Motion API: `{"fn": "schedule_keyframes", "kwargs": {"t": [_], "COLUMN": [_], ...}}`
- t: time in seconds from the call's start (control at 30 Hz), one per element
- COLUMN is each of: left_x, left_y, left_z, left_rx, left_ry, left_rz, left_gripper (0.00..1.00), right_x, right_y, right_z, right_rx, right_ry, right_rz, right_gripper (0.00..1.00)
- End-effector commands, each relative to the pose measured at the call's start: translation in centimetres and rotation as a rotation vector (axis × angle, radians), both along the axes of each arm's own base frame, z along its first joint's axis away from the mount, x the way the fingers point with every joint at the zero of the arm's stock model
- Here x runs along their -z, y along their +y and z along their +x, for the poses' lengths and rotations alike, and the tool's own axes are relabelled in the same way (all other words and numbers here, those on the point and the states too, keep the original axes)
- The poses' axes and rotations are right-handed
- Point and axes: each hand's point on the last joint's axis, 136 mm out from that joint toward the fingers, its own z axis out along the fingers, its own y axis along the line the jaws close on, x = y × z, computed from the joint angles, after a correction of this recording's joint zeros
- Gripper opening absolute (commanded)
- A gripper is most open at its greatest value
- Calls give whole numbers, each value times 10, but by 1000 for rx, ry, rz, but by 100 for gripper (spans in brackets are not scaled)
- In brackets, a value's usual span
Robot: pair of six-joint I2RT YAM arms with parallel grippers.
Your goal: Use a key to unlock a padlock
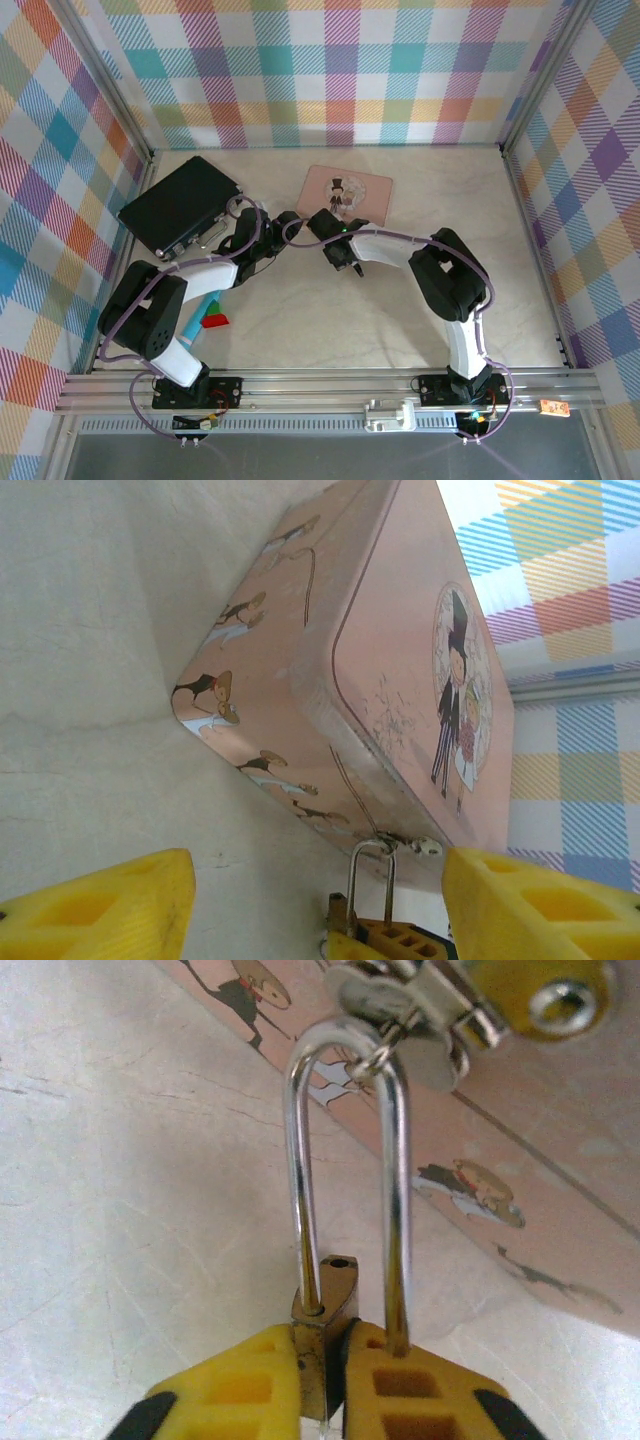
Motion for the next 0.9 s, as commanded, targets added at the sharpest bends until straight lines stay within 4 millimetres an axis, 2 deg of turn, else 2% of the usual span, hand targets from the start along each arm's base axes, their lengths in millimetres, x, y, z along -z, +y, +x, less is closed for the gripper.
{"fn": "schedule_keyframes", "kwargs": {"t": [0.0, 0.1, 0.23, 0.5, 0.87], "left_x": [-8, -14, -10, 21, 38], "left_y": [-9, -22, -44, -73, -109], "left_z": [4, 4, 1, -4, -1], "left_rx": [53, 107, 174, 197, 259], "left_ry": [-67, -125, -158, -125, -110], "left_rz": [-55, -102, -142, -136, -154], "left_gripper": [65, 62, 58, 53, 45], "right_x": [0, -9, -17, -24, -30], "right_y": [16, 26, 36, 33, 36], "right_z": [-15, -16, -21, -24, -28], "right_rx": [-51, -118, -215, -235, -267], "right_ry": [102, 157, 230, 334, 368], "right_rz": [145, 262, 411, 639, 743], "right_gripper": [6, 0, 0, 0, 0]}}
